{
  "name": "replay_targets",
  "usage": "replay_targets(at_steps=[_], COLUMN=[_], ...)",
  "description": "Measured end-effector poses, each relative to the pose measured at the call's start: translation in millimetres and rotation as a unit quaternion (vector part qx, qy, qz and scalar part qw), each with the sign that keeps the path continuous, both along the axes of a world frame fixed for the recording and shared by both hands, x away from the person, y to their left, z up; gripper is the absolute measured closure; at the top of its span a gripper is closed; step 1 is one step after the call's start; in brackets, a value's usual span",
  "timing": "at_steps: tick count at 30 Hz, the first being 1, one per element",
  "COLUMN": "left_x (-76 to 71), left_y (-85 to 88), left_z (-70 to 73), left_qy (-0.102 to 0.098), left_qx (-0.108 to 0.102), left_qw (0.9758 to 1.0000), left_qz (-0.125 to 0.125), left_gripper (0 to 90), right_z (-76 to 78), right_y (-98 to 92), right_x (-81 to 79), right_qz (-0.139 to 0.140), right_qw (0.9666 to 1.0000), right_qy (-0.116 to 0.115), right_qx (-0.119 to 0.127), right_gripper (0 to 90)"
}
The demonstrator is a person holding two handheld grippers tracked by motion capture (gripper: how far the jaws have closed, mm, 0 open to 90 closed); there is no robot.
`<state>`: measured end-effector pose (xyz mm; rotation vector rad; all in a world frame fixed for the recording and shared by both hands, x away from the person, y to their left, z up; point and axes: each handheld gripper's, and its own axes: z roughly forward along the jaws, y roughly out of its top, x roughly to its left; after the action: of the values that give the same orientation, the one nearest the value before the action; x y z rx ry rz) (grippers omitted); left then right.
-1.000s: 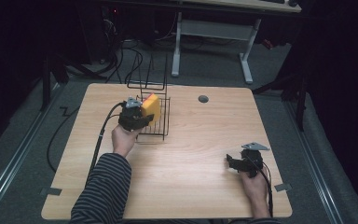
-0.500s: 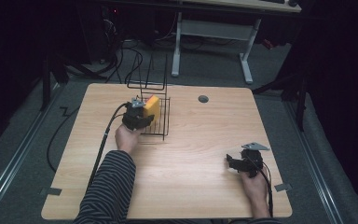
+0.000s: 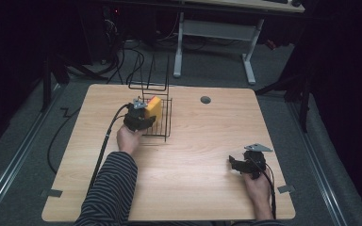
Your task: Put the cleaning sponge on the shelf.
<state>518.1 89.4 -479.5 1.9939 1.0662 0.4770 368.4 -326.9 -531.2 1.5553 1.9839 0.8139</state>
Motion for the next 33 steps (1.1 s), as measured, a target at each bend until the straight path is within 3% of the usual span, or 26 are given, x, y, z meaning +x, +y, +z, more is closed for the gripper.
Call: replay_targets(at_steps=[9,19,24,33], left_x=[1.5,0.1,-2.9,-15.8], left_y=[1.0,1.4,1.8,16.0], left_z=[-1.8,2.6,4.0,8.8], left_qy=[0.019,0.014,0.014,0.018], left_qx=[-0.011,-0.023,-0.014,-0.038], left_qw=[0.9997,0.9994,0.9997,0.9991], left_qz=[0.006,0.020,0.017,0.009], left_gripper=[40.8,24.3,15.2,6.6], right_z=[0.0,0.0,0.0,0.0], right_y=[-0.1,0.0,-0.1,0.1], right_x=[0.1,0.0,0.0,0.0], right_qz=[0.000,0.000,0.000,0.000], right_qw=[1.0000,1.0000,1.0000,1.0000], right_qy=[0.000,0.000,0.000,0.000], right_qx=[-0.001,0.000,0.000,0.001], right_gripper=[19.1,19.0,19.1,19.1])
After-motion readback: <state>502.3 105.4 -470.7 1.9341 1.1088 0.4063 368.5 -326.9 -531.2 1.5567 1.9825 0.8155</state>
